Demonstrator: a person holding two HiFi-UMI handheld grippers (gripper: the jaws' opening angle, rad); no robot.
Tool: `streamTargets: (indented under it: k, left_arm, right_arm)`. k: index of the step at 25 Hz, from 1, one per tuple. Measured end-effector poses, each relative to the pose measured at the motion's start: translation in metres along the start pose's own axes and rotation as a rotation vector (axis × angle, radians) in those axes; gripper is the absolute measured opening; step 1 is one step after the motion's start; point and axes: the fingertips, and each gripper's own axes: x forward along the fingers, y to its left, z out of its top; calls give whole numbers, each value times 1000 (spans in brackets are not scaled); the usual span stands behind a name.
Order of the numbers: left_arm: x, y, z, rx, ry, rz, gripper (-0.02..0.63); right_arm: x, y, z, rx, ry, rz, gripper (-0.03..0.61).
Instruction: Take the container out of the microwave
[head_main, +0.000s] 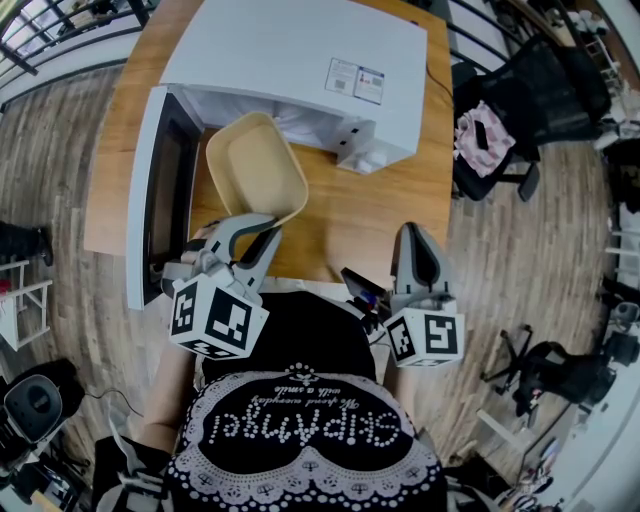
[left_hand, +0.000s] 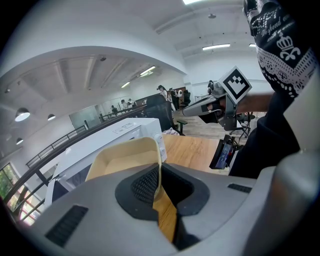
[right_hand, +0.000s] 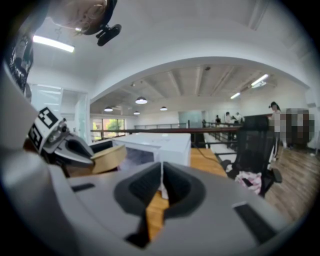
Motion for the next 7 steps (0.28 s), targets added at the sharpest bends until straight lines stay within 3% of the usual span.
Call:
streamTargets:
  k: [7]
  left_arm:
    - [1,0,0,4,4,-1,41]
  right_arm:
    - [1,-1,1,-2,3,0,38]
